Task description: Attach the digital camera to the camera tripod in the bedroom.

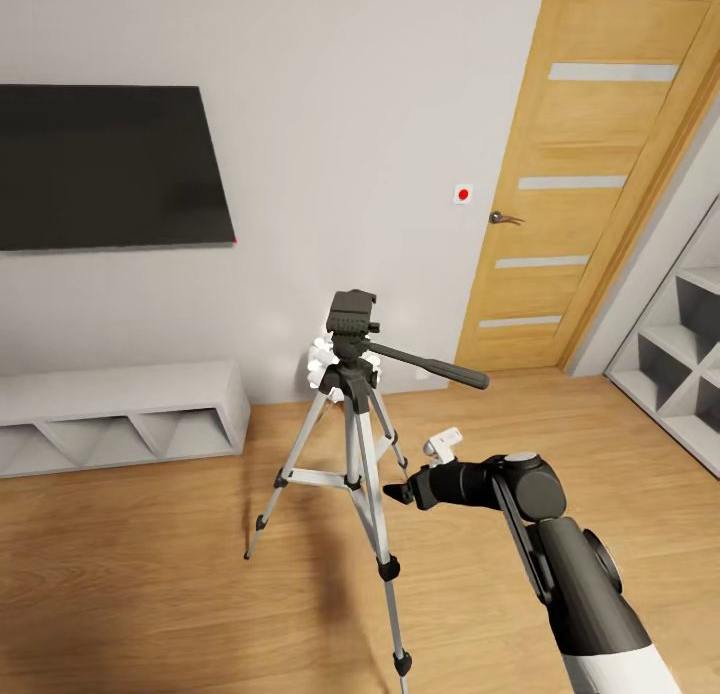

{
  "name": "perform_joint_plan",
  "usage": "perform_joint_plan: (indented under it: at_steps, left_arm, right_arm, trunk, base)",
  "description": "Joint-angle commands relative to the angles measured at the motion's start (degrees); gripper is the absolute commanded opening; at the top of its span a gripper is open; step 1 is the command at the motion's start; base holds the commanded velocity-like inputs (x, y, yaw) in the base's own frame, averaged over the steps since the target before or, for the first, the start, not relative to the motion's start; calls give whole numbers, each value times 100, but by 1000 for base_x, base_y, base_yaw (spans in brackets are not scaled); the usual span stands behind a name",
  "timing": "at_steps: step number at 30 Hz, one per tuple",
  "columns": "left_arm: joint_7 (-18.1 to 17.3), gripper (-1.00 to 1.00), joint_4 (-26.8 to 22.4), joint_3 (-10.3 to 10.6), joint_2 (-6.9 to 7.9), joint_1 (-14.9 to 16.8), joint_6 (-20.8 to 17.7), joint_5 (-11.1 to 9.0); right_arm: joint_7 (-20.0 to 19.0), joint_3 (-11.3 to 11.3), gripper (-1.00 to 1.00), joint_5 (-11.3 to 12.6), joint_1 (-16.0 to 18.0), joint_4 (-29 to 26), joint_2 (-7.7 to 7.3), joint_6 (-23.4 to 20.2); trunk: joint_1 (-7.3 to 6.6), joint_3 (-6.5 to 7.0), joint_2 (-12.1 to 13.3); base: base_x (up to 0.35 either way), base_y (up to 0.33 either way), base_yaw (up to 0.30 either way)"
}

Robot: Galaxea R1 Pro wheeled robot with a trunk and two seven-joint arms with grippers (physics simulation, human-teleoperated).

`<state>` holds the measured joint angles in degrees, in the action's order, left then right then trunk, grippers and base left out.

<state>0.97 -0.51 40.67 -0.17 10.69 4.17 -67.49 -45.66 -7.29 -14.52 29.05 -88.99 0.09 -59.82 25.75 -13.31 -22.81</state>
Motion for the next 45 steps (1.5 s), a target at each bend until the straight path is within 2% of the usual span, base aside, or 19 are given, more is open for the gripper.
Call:
perform_joint_plan:
  at_steps: [1,5,6,7,9,11,16,24,29,30,31,32,36,45]
  left_arm:
    - [4,-100,0,47,-1,3,14,-36]
    - [2,-100,-1,47,-1,3,14,-36]
    - [1,-100,0,48,-1,3,14,-36]
    - [2,-100,-1,47,-1,3,14,-36]
    - [4,-100,-1,47,-1,3,14,-36]
    - [5,-100,-1,47,-1,3,14,-36]
    - [5,-100,-2,48,-1,3,14,-36]
    - [6,-100,-2,48,-8,3,14,-36]
    - [3,-100,-2,49,-9,3,14,-36]
    - [4,-100,-2,50,-9,3,14,-36]
    - [6,-100,-2,51,-9,3,14,-36]
    - [4,-100,-2,51,-9,3,14,-36]
    - [1,-100,-2,51,-10,3,14,-36]
    - [4,-100,-2,52,-10,3,14,-36]
  right_arm:
    - [33,0,100,-72,36,1,173,-18]
    - [261,-4,100,-123,110,15,490,-18]
    - [381,-6,100,-175,153,34,600,-18]
    - [545,-11,100,-293,239,168,786,-18]
    - [612,-15,100,-352,317,354,925,-18]
    - [640,-14,100,-376,396,523,991,-18]
    - [682,-10,100,-423,715,1183,991,28]
    - [717,-9,100,-444,823,1541,991,594]
    - [912,0,100,-437,854,1852,991,812]
    - [1025,6,100,-433,881,2034,991,940]
    - [1194,13,100,-426,942,2390,991,1326]
    - [1237,14,100,-427,959,2503,991,1493]
    - [1253,14,100,-422,979,2622,991,1732]
    - [1314,-8,100,-436,988,2666,991,1951]
  trunk:
    - [3,-11,-11]
    - [3,-11,-11]
    - [3,-11,-11]
    - [3,-11,-11]
    - [3,-11,-11]
    - [3,-11,-11]
    - [3,-11,-11]
    - [3,-11,-11]
    - [3,-11,-11]
    - [3,-11,-11]
    - [3,-11,-11]
    - [3,-11,-11]
    - [3,-11,-11]
    - [3,-11,-11]
  base:
    - [0,0,0]
    - [0,0,0]
    - [0,0,0]
    - [0,0,0]
    - [0,0,0]
    - [0,0,0]
    - [0,0,0]
    - [0,0,0]
    - [0,0,0]
    - [0,0,0]
    - [0,0,0]
    - [0,0,0]
    - [0,0,0]
    - [0,0,0]
